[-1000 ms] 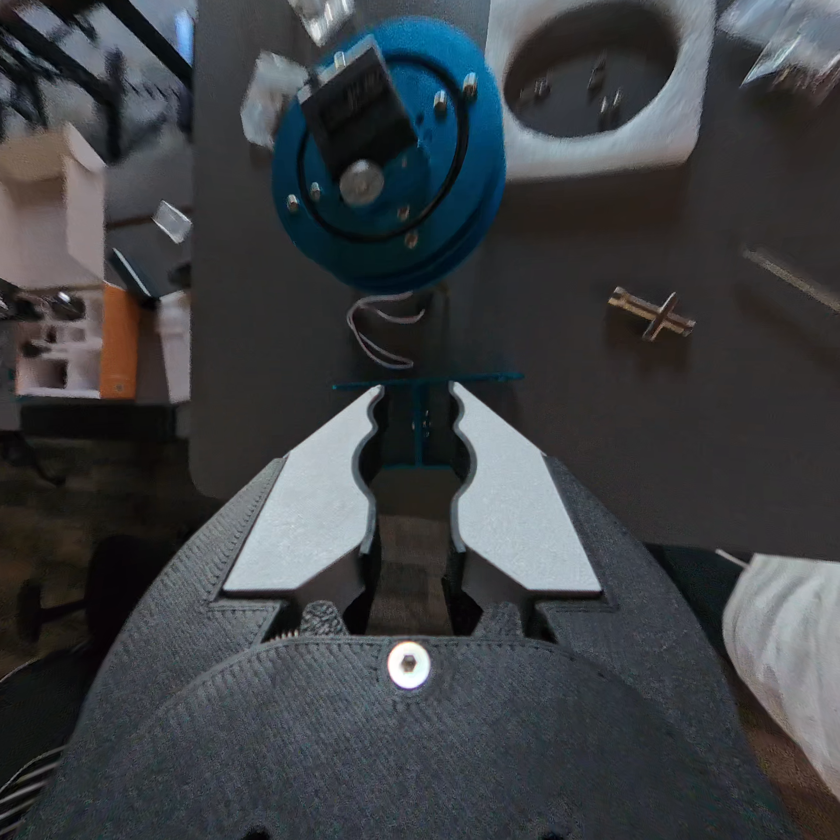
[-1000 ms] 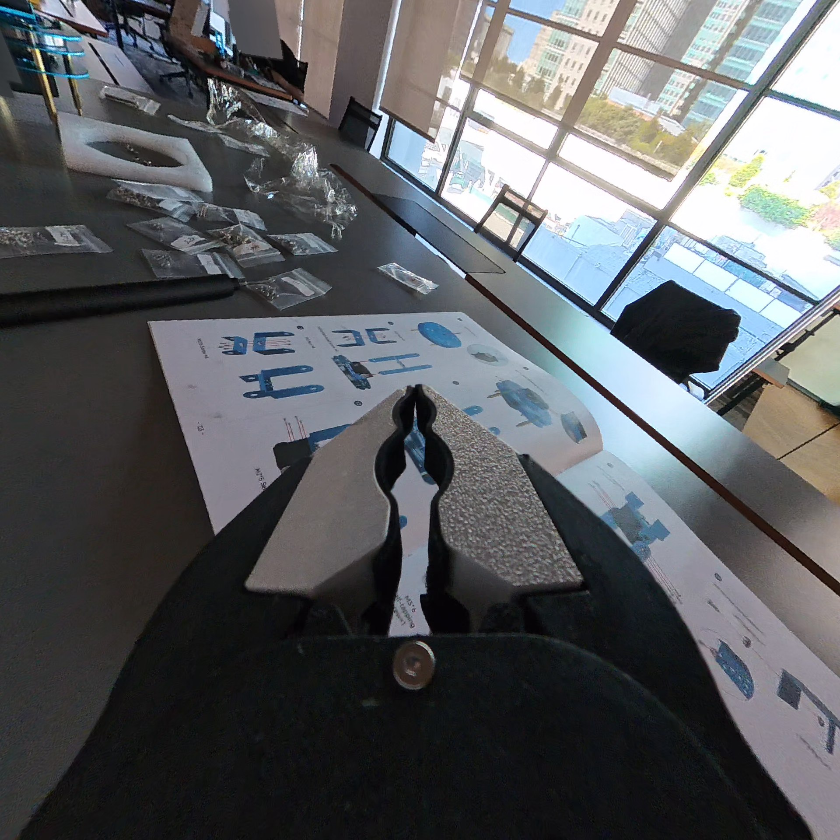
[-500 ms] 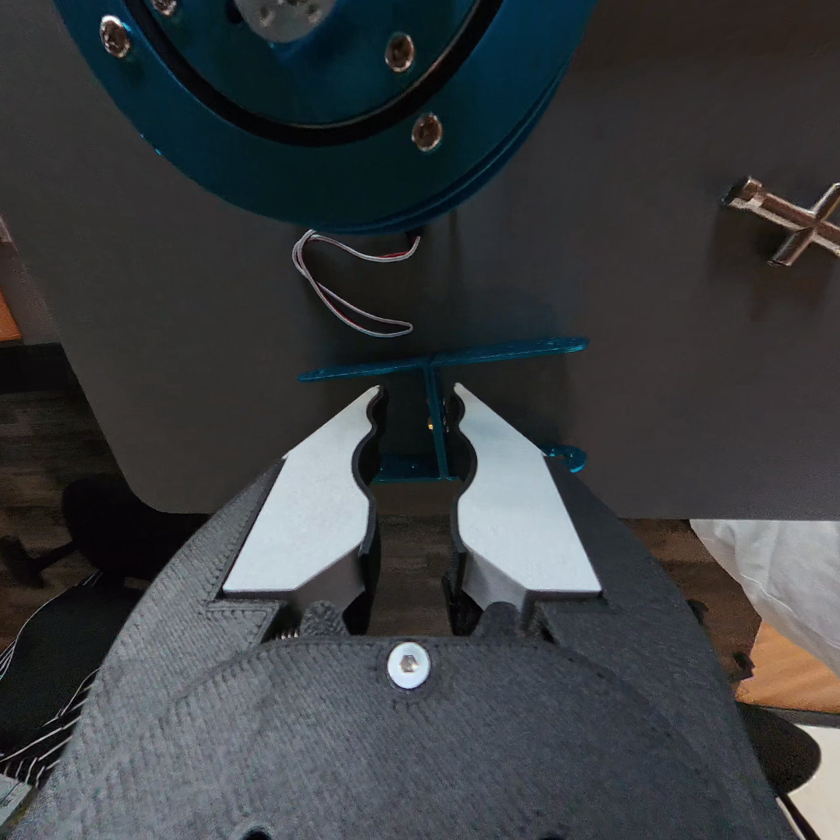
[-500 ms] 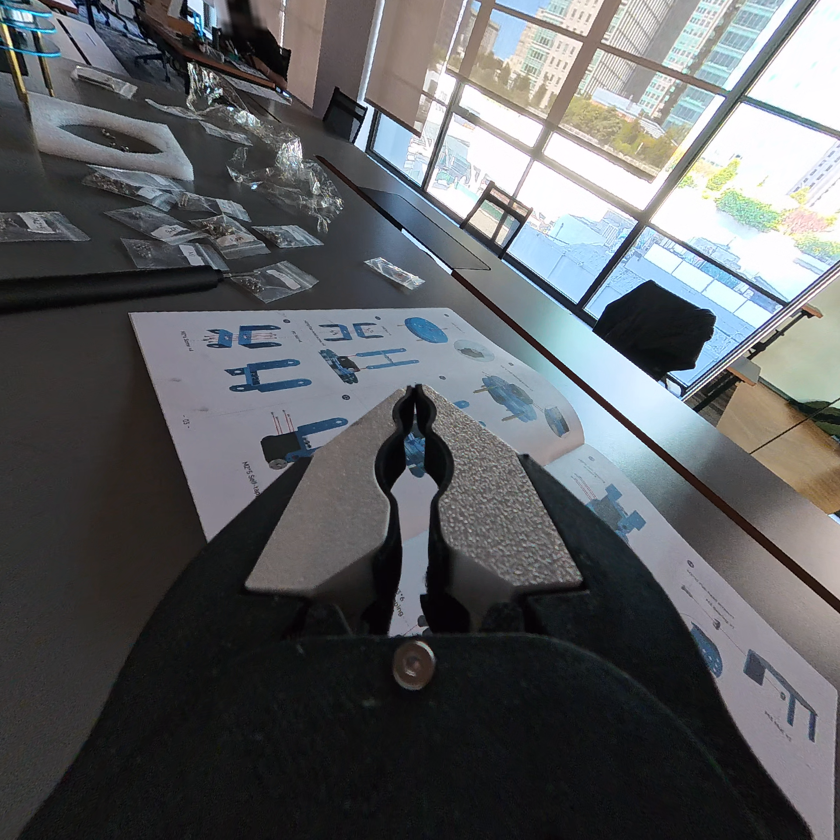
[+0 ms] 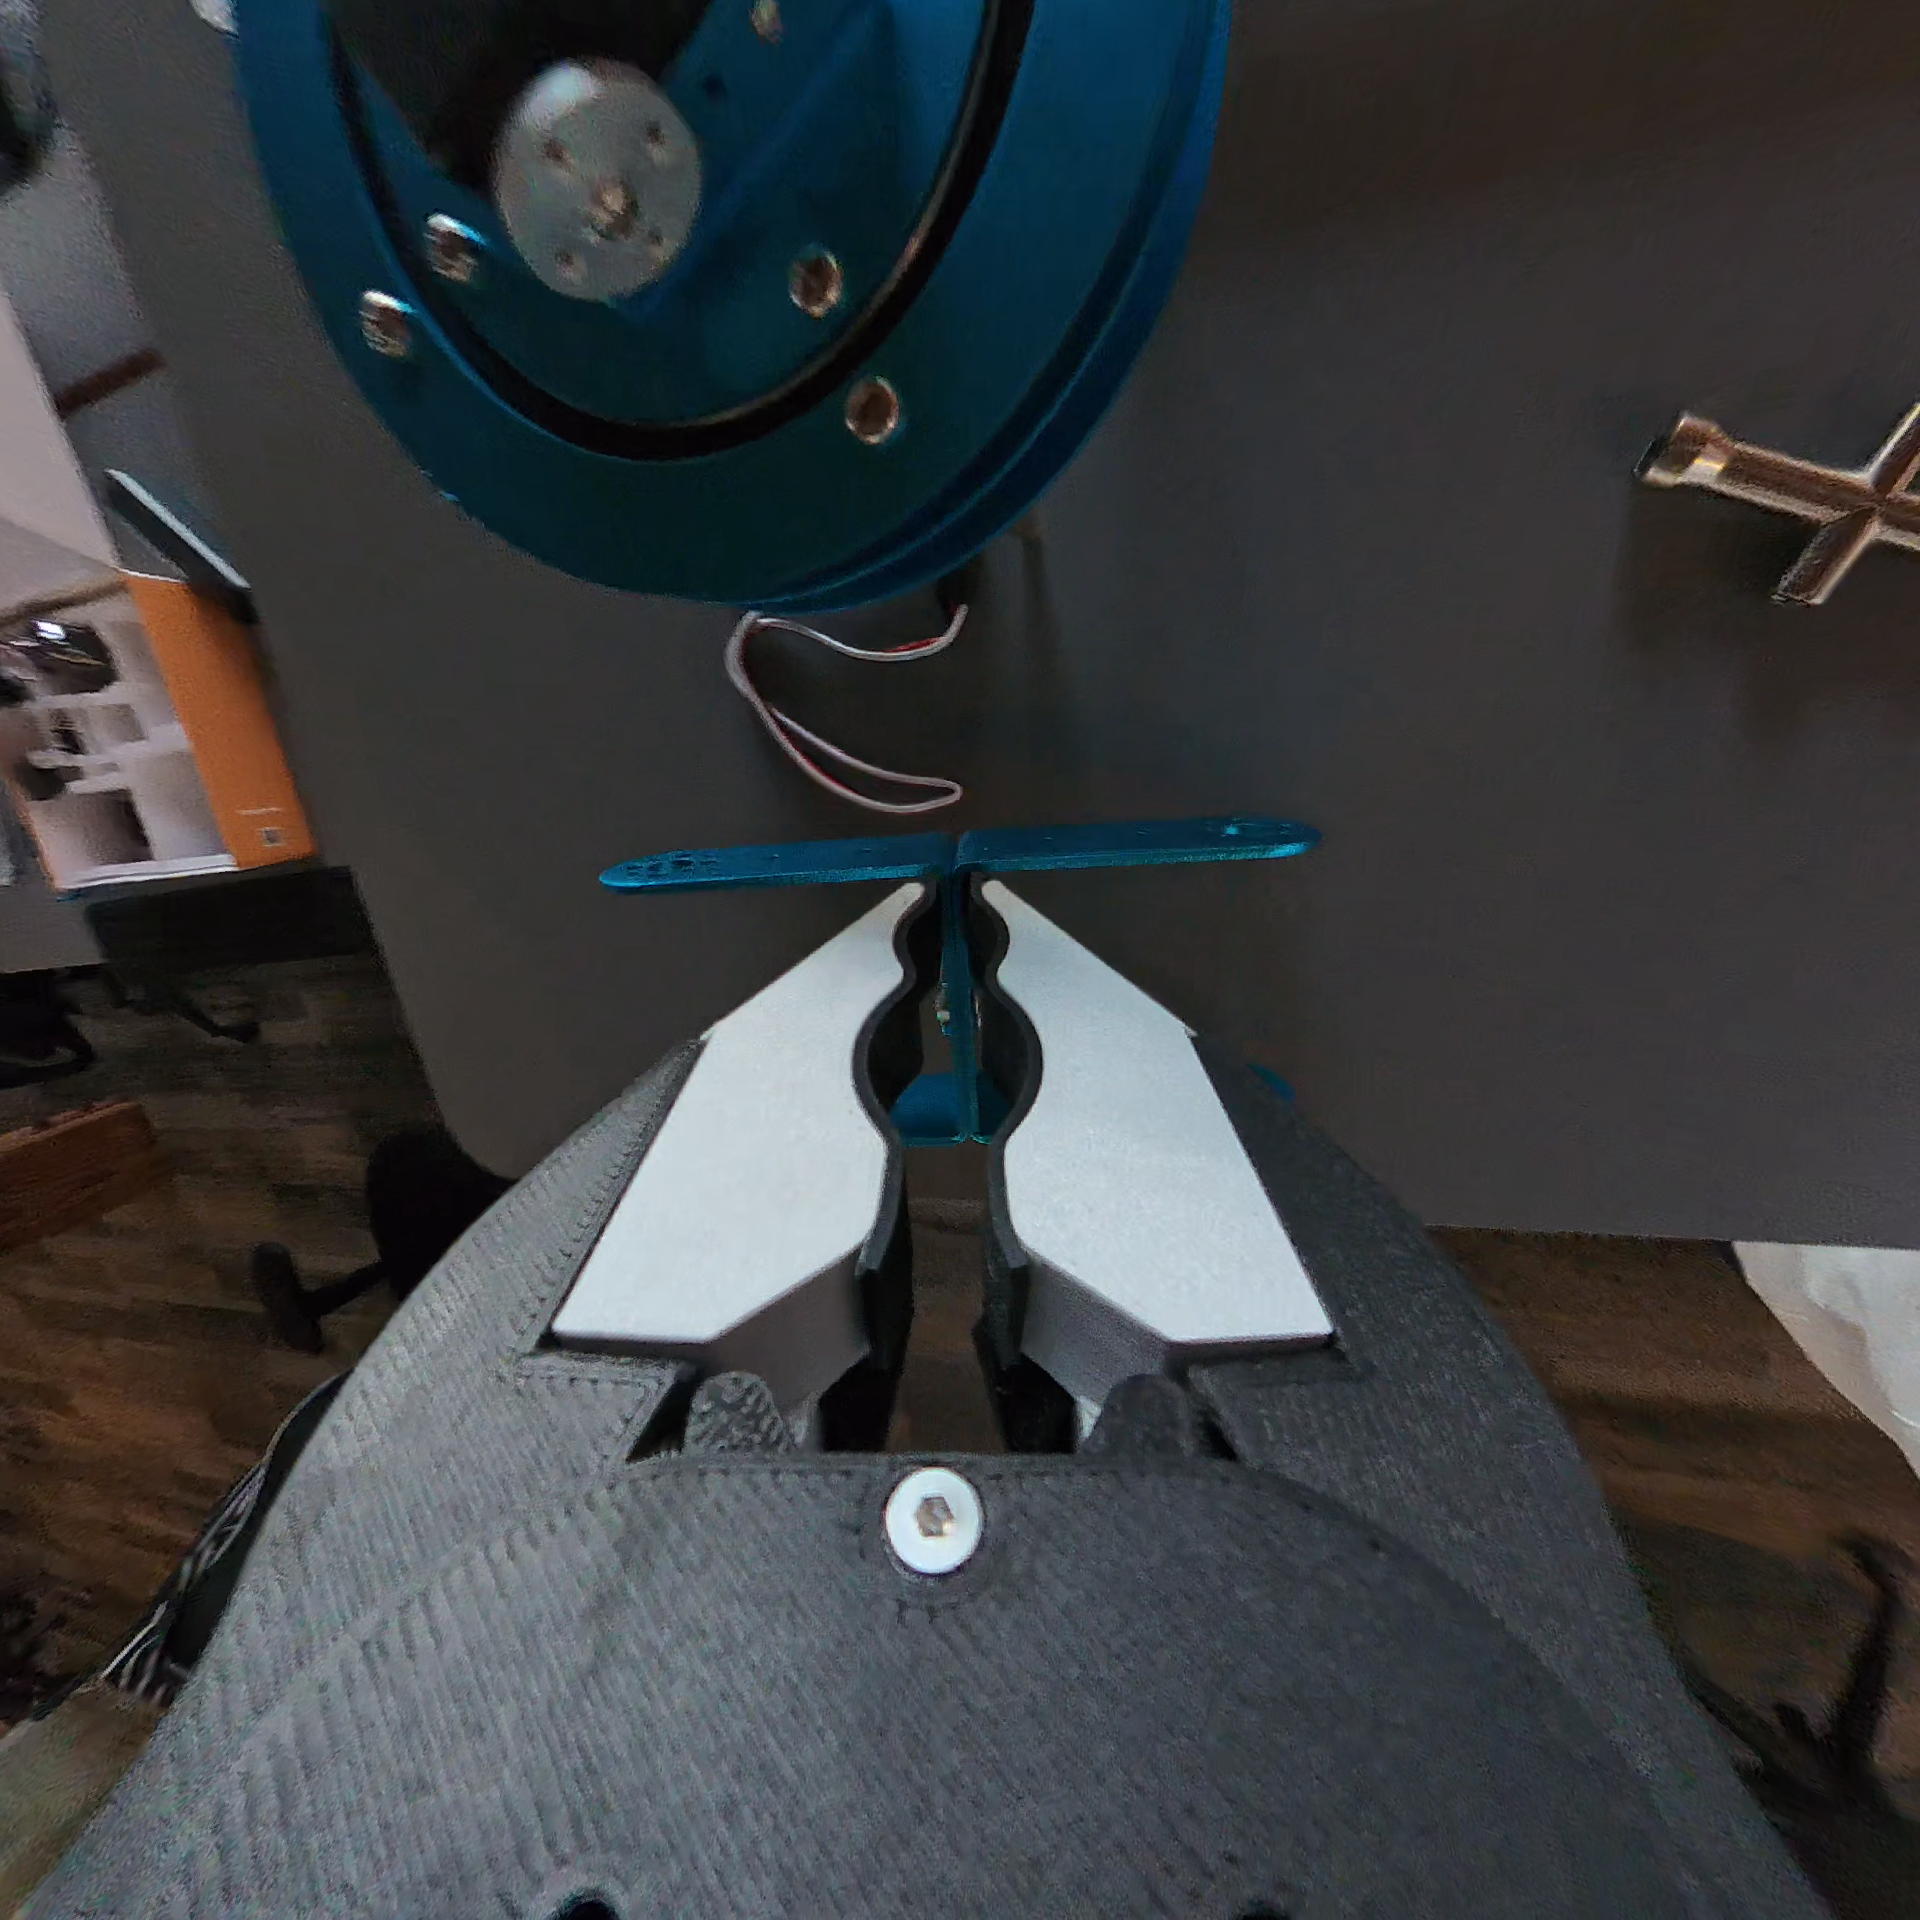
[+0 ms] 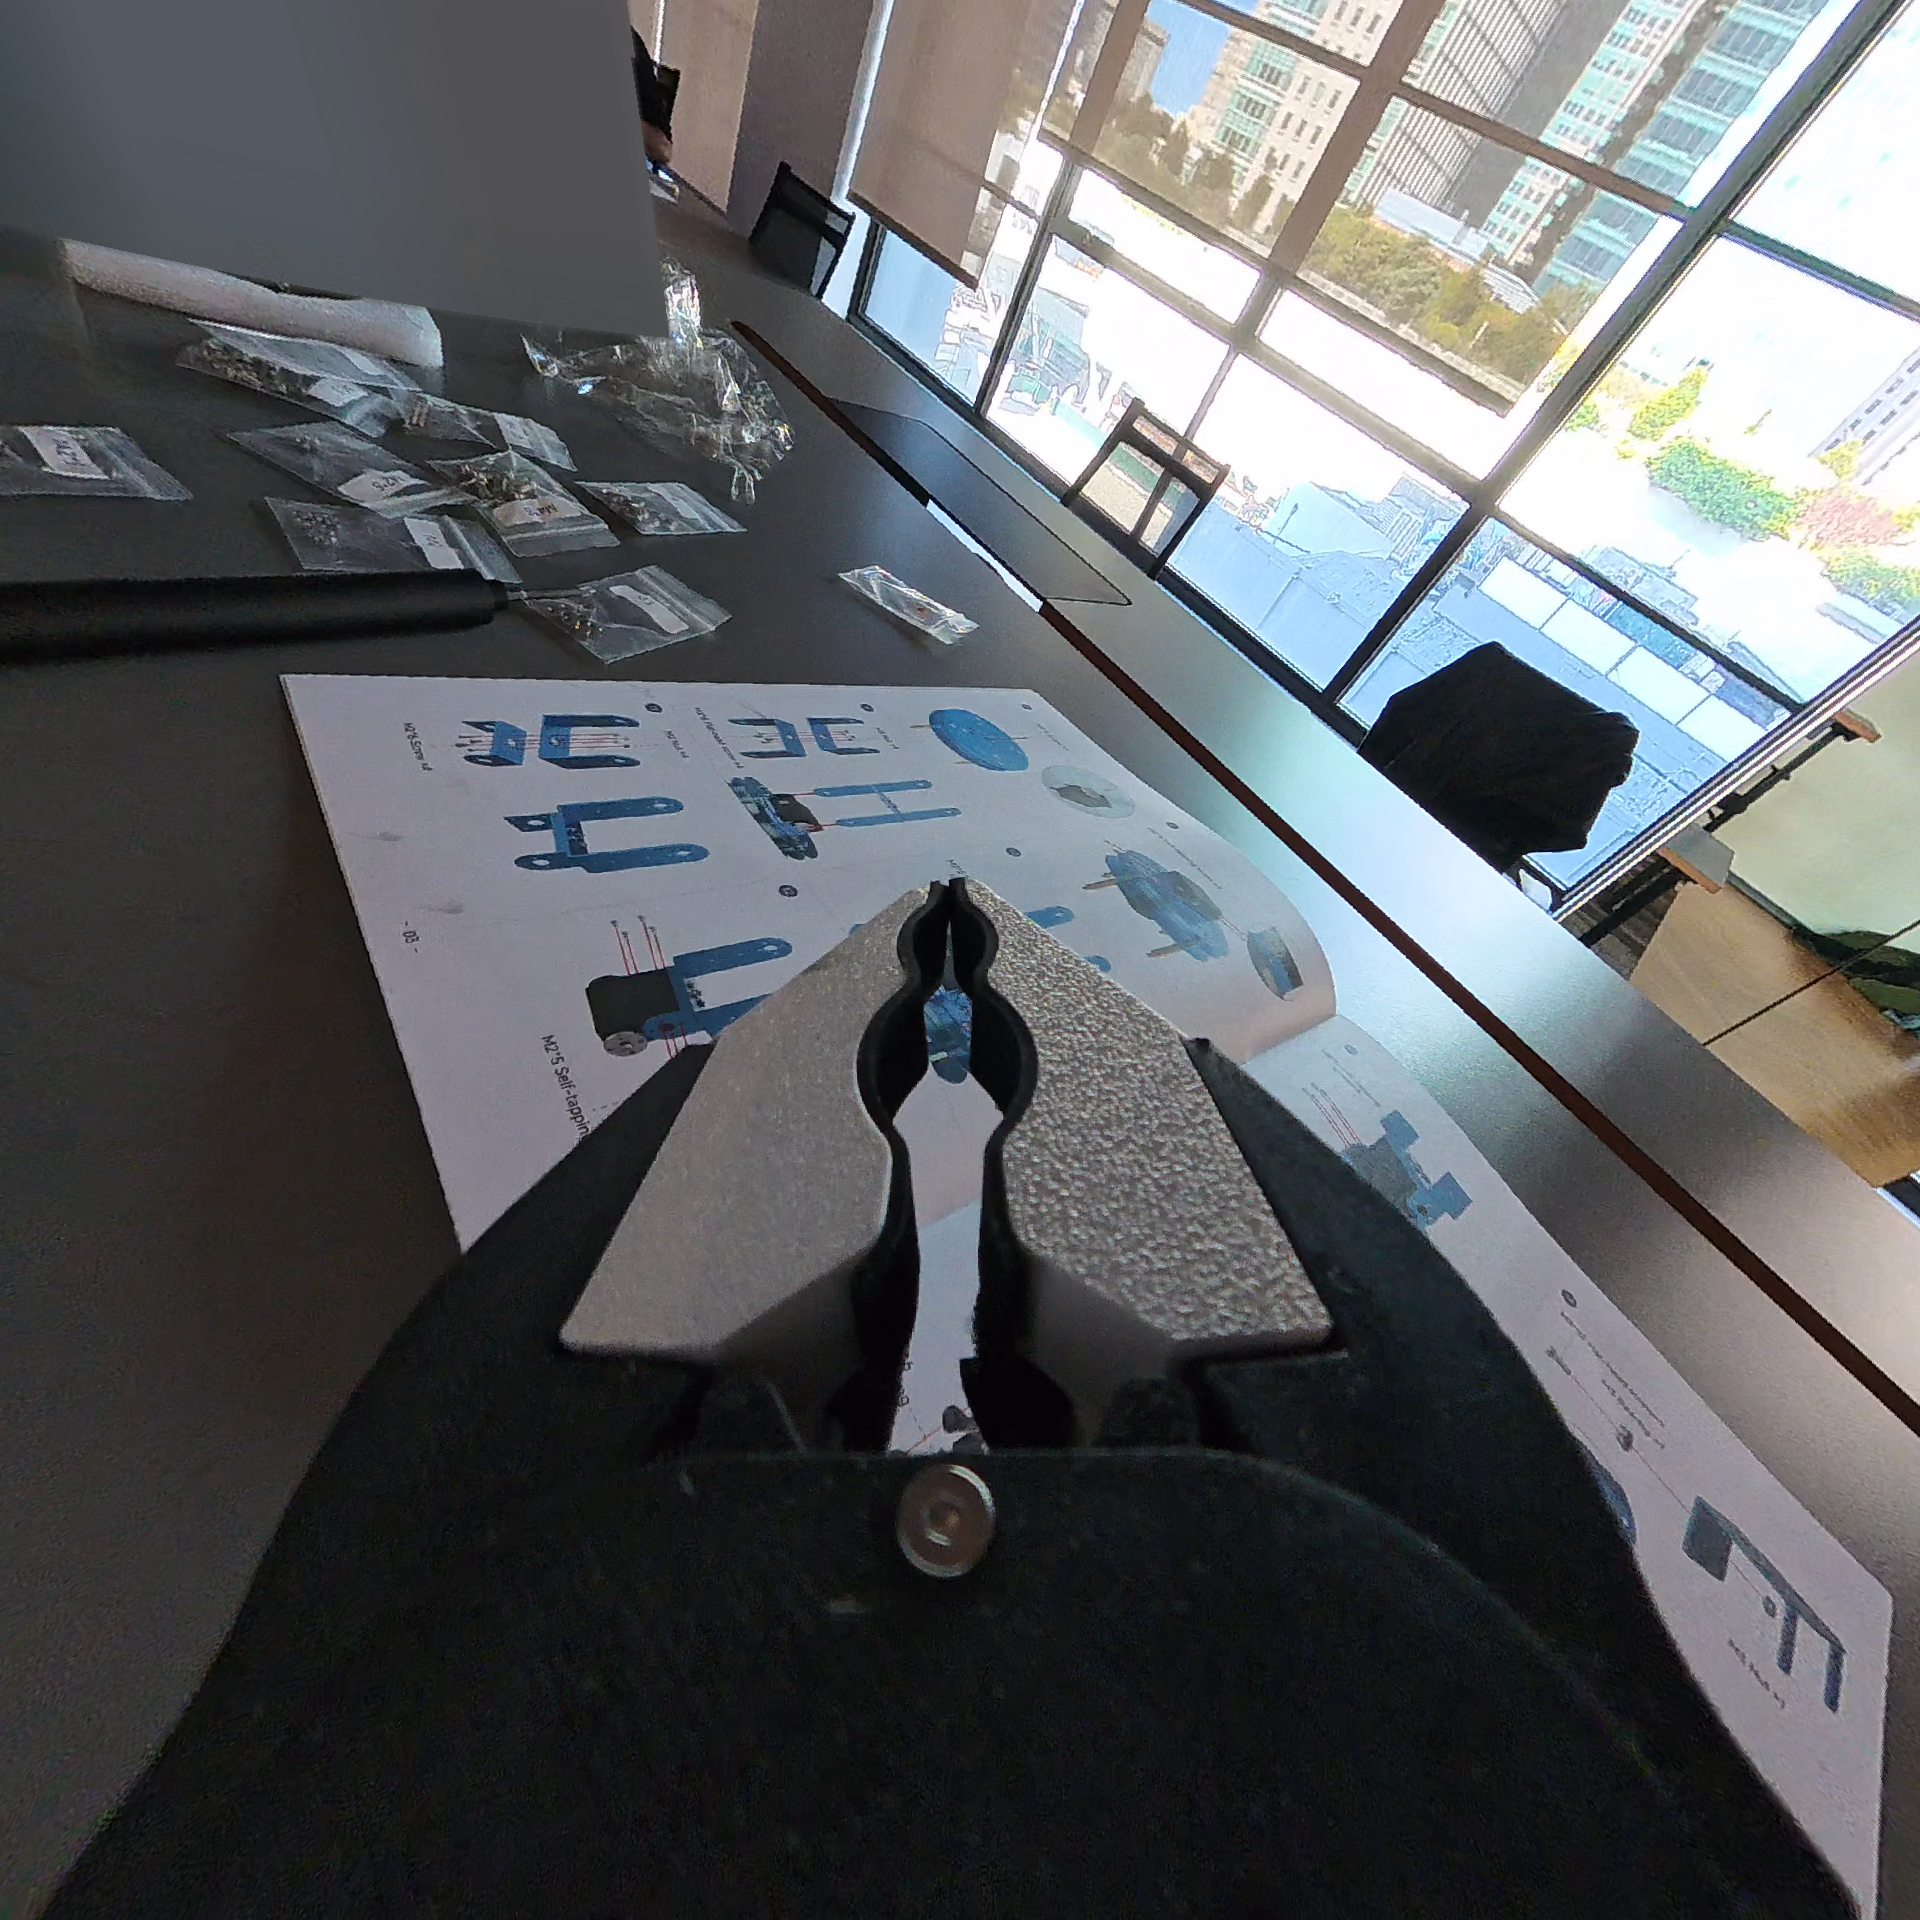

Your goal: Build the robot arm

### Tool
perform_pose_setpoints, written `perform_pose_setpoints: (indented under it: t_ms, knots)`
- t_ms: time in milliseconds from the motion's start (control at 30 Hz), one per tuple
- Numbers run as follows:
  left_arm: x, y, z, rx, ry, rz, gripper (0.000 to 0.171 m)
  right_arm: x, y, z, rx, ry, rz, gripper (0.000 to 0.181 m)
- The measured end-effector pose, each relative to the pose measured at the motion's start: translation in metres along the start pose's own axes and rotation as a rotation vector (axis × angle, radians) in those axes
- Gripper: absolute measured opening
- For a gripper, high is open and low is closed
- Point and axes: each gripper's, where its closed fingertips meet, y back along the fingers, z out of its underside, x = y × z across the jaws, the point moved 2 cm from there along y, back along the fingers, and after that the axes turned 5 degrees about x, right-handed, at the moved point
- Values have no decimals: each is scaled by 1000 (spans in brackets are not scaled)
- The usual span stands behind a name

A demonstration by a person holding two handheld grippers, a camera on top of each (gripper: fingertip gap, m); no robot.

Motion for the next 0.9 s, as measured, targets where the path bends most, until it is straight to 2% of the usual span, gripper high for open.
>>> perform_pose_setpoints:
  t_ms: [233, 300, 400, 500, 600, 667, 733, 833, 900]
  knots:
    - [-7, 51, -32, 136, -146, -261, 3, 2, 0, -1, 17, -43, -14, 0]
    - [-3, 76, -59, 216, -207, -322, 3, 3, 0, -1, 19, -54, -13, 0]
    - [24, 110, -118, 375, -346, -353, 2, 5, 0, -1, 21, -64, -10, 0]
    - [76, 137, -187, 577, -567, -419, 2, 5, -2, -2, 25, -68, -11, 0]
    - [156, 154, -243, 858, -735, -400, 2, 4, -1, -4, 31, -62, -10, 0]
    - [208, 160, -266, 997, -777, -319, 1, 4, 2, -10, 45, -28, 5, 0]
    - [247, 162, -282, 1074, -823, -285, 1, 3, 3, -14, 47, 7, 18, 0]
    - [293, 159, -301, 1156, -898, -236, 2, 0, 0, -25, 76, 16, 25, 0]
    - [315, 152, -314, 1173, -981, -259, 2, -11, -6, -35, 90, -34, -35, 0]
